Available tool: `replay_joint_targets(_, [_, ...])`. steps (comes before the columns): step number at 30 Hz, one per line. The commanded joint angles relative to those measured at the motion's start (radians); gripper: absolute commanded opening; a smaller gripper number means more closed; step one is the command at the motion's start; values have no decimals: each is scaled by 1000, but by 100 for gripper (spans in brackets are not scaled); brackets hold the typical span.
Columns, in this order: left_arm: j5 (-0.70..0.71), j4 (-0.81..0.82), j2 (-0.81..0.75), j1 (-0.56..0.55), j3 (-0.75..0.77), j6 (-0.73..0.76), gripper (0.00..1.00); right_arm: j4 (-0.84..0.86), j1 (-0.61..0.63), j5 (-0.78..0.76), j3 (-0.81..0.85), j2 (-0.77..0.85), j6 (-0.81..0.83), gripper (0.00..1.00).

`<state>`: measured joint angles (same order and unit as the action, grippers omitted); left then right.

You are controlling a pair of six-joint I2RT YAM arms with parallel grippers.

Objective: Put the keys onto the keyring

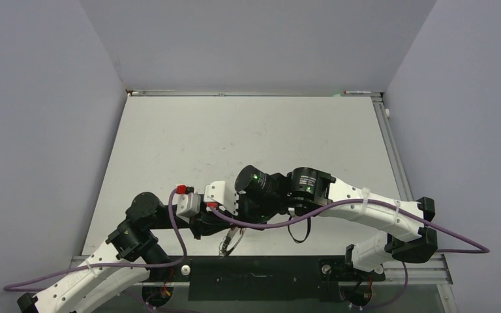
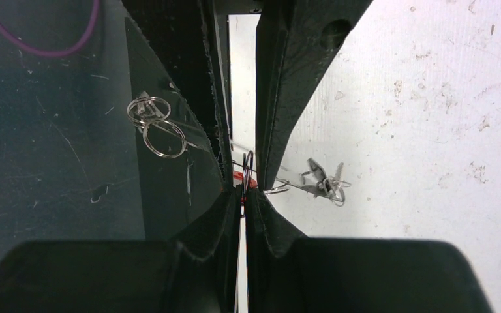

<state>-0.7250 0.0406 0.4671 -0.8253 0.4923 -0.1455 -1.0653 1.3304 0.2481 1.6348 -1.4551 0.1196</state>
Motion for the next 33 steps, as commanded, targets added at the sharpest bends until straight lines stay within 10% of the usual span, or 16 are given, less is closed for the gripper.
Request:
replay_joint_targets(1, [16,7,8,-19,18,15,16,30,10,-16,57,13,5,5])
replay_joint_targets(17, [9,25,-108,-18,8,32,0,129,21,-33,23,53,-5,5])
replay_joint_targets(23, [53,28,-206,-6,-3,37,0,380,18,-89,-105,184,-62,46])
replay_joint_targets(33, [49,182,-282,21,-30,-84,0,910,19,-70,-508,497,-131,47])
